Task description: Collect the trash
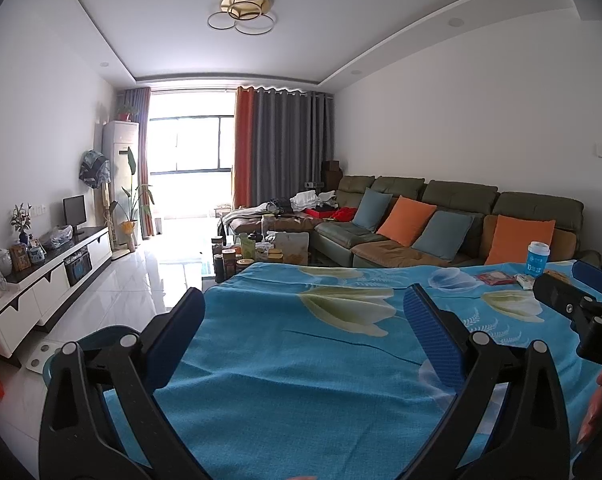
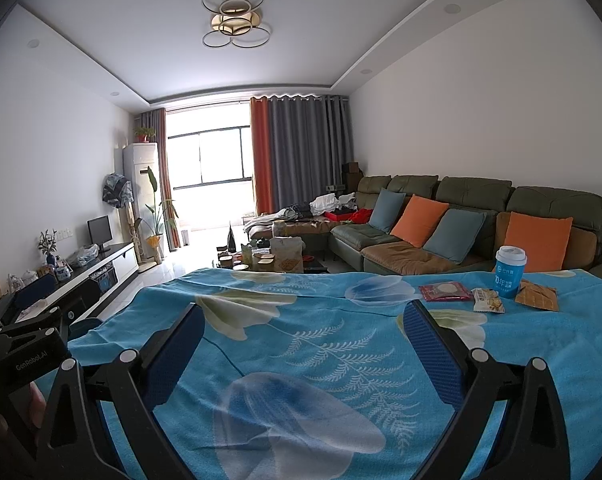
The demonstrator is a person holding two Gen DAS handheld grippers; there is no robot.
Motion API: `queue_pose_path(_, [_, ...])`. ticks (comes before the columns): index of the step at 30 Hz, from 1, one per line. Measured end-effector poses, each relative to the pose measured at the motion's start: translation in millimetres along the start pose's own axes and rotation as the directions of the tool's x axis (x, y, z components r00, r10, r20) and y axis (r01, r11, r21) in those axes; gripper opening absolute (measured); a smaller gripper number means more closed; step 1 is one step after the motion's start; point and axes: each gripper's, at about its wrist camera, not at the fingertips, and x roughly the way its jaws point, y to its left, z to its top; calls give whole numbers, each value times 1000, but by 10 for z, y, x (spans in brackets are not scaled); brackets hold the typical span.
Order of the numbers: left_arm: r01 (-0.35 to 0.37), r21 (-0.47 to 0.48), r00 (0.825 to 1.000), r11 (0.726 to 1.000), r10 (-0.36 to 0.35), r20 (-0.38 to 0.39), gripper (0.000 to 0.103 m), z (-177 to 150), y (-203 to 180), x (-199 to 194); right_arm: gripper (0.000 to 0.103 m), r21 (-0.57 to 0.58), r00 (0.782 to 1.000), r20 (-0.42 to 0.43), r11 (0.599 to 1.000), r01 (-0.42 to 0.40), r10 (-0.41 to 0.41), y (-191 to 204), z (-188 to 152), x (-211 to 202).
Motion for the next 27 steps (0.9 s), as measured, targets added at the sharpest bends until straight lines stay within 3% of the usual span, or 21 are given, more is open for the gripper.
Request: queue_pose_path(27, [-3,1,1000,1000,3,-5,98,-13,-44,26,96,4,1000,2,1000,1,-1,-34,-6,12])
